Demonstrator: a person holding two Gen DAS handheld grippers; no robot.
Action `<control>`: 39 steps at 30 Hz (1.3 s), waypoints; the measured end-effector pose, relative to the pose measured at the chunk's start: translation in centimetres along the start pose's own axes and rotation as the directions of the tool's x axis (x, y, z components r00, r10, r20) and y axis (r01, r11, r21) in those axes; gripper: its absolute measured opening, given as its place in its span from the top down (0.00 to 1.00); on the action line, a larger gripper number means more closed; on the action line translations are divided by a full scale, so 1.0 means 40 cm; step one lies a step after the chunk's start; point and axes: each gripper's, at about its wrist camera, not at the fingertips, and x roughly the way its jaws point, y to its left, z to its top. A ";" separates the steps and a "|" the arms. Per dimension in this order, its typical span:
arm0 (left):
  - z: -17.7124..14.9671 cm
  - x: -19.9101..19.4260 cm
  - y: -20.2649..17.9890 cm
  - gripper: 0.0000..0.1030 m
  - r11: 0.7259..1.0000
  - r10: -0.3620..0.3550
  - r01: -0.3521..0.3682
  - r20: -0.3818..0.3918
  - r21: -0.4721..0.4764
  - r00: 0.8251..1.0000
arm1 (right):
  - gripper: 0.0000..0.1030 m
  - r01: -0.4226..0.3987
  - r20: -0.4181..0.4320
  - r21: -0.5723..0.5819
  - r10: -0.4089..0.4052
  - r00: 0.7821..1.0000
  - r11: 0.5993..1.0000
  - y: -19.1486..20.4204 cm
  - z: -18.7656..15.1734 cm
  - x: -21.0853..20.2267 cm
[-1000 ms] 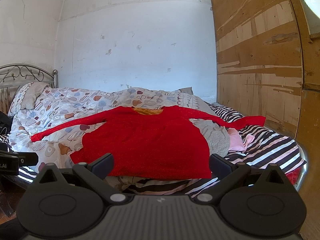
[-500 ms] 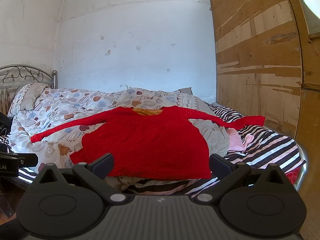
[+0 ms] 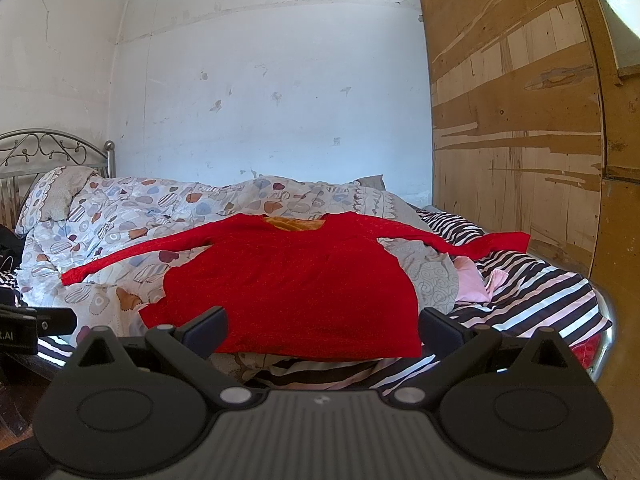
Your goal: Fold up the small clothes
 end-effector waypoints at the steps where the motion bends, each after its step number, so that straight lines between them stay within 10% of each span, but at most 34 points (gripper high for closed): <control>1: 0.000 0.000 0.000 0.00 1.000 0.000 0.000 -0.001 0.000 1.000 | 0.00 0.001 0.000 0.000 -0.001 1.000 1.000 -0.002 0.002 -0.001; 17: 0.025 0.018 0.018 0.00 0.998 0.062 -0.062 -0.042 -0.008 0.997 | 0.00 0.080 -0.080 0.042 -0.077 0.994 0.996 -0.019 0.063 0.035; 39: 0.265 0.146 -0.029 0.00 0.994 0.039 -0.034 -0.052 0.103 0.998 | 0.00 0.059 -0.039 0.053 -0.057 0.998 0.997 -0.031 0.246 0.164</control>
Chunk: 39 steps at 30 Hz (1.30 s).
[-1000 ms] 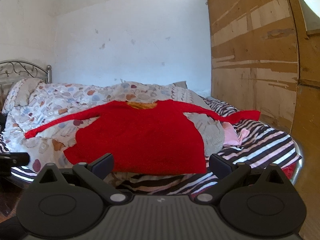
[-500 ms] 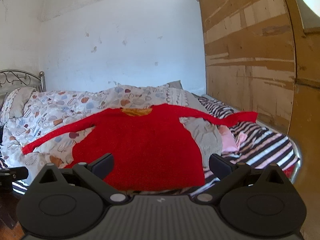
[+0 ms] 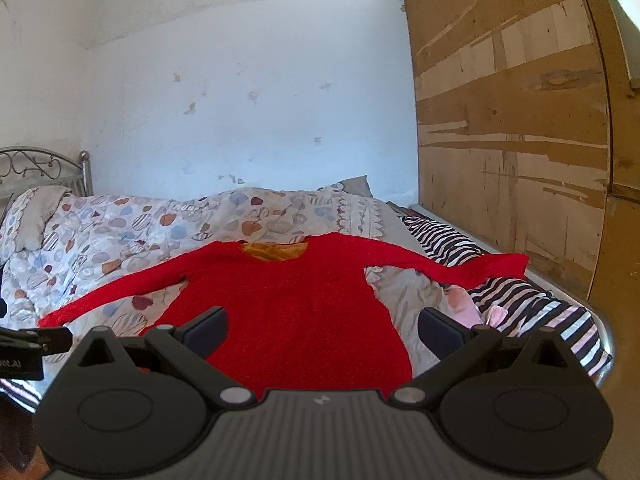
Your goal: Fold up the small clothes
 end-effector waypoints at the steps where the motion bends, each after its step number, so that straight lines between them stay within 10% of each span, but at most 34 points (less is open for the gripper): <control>1: 0.012 0.017 -0.006 0.00 1.000 -0.002 0.002 -0.005 0.014 1.000 | 0.00 0.006 -0.005 0.001 -0.006 1.000 1.000 -0.004 0.004 0.015; 15: 0.197 0.381 -0.107 0.00 0.999 -0.040 0.043 -0.086 0.027 0.995 | 0.00 0.082 -0.089 0.073 -0.075 0.993 0.994 -0.169 0.071 0.379; 28: 0.219 0.732 -0.166 0.00 0.995 -0.097 0.091 -0.136 -0.050 0.986 | 0.00 0.226 -0.115 0.323 -0.198 0.973 0.919 -0.640 0.055 0.690; 35: 0.211 0.822 -0.180 0.00 0.992 -0.122 0.116 -0.154 -0.046 0.981 | 0.03 0.113 -0.089 0.645 -0.073 0.993 0.756 -0.832 -0.004 0.822; 39: 0.202 0.851 -0.183 0.00 0.993 -0.117 0.111 -0.169 -0.046 0.979 | 0.25 0.195 -0.114 0.752 -0.167 0.979 0.629 -0.922 -0.029 0.885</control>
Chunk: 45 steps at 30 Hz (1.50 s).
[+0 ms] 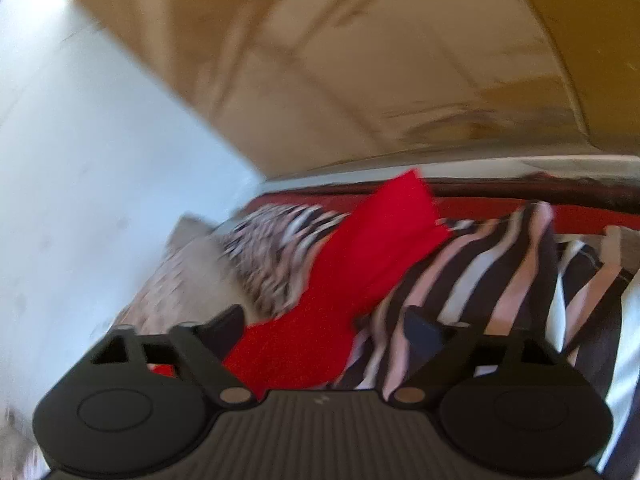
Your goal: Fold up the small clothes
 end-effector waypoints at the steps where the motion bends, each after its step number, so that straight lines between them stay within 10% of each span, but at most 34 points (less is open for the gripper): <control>1: -0.001 0.006 0.001 0.00 1.000 0.001 -0.001 -0.006 -0.002 1.000 | 0.34 0.025 0.017 0.022 -0.025 1.000 0.999 -0.011 0.008 0.012; 15: -0.011 0.026 0.018 0.00 1.000 0.018 -0.018 -0.039 -0.019 0.999 | 0.93 0.191 0.070 0.219 -0.211 0.975 0.957 -0.100 0.047 0.113; 25: 0.018 -0.017 0.047 0.00 0.999 0.013 -0.013 -0.008 -0.041 1.000 | 0.94 0.078 0.221 -0.240 -0.024 0.975 0.968 0.177 0.096 -0.006; 32: 0.037 -0.048 0.104 0.00 0.994 0.043 -0.042 0.001 -0.098 0.999 | 0.94 -0.139 0.130 -0.581 0.260 0.957 0.802 0.461 -0.016 -0.063; 38: 0.046 -0.066 0.177 0.00 0.981 0.104 -0.100 0.018 -0.167 0.994 | 0.94 -0.365 -0.049 -0.693 0.464 0.884 0.622 0.667 -0.218 -0.089; 45: 0.029 -0.069 0.278 0.00 0.943 0.191 -0.181 0.009 -0.278 0.982 | 0.94 -0.534 -0.338 -0.756 0.473 0.814 0.378 0.779 -0.551 -0.090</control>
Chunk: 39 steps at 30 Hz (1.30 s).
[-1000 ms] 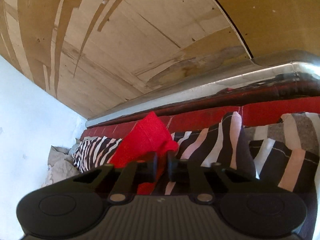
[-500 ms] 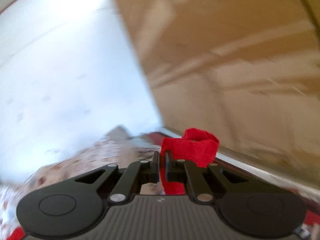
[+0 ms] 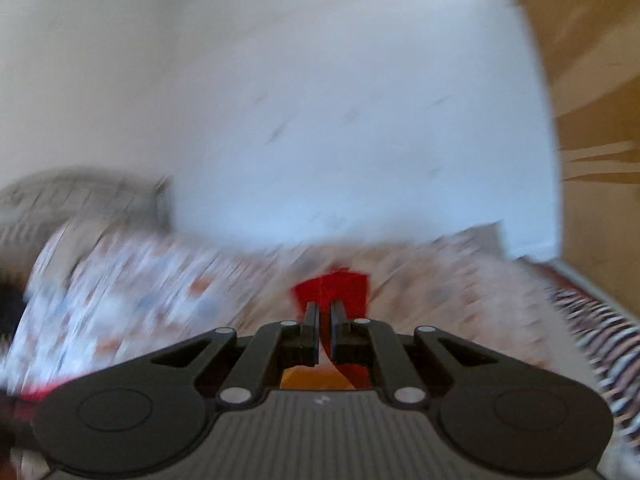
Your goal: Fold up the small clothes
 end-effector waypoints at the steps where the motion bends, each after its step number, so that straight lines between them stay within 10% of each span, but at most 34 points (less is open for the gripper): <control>1: -0.001 0.003 0.014 0.00 1.000 0.012 -0.012 -0.002 -0.012 1.000 | 0.94 -0.023 -0.042 -0.038 0.022 0.999 0.999 0.045 -0.021 0.021; 6: -0.013 0.020 0.060 0.00 0.998 0.047 -0.048 -0.017 -0.041 0.999 | 0.94 -0.129 -0.250 -0.216 0.073 0.966 0.968 0.202 -0.156 0.065; 11: -0.023 0.033 0.048 0.00 0.999 0.027 -0.028 -0.016 -0.039 1.000 | 0.84 -0.173 -0.285 -0.261 0.096 0.954 0.950 0.244 -0.185 0.025; 13: -0.026 0.038 0.035 0.00 1.000 0.003 -0.004 -0.012 -0.031 1.000 | 0.51 -0.185 -0.286 -0.239 0.113 0.952 0.953 0.227 -0.171 0.003; 21: -0.011 0.070 -0.049 0.00 0.991 -0.133 0.133 0.020 0.006 0.991 | 0.04 0.007 -0.234 -0.181 -0.049 0.971 0.983 0.042 -0.159 -0.098; 24: -0.007 0.112 -0.106 0.00 0.988 -0.148 0.148 0.007 0.039 0.989 | 0.03 0.186 -0.225 -0.199 -0.230 0.947 0.962 -0.049 -0.166 -0.118; 28: -0.026 0.165 -0.172 0.00 0.984 -0.152 0.153 -0.023 0.088 0.988 | 0.35 0.390 -0.247 -0.257 -0.450 0.858 0.884 -0.162 -0.192 -0.092; 31: -0.044 0.195 -0.190 0.00 0.983 -0.149 0.154 -0.056 0.097 0.987 | 0.42 0.447 -0.270 -0.264 -0.510 0.817 0.855 -0.231 -0.215 -0.055; 39: -0.081 0.209 -0.185 0.00 0.984 -0.133 0.139 -0.058 0.112 0.989 | 0.48 0.382 -0.253 -0.329 -0.470 0.846 0.864 -0.261 -0.241 0.054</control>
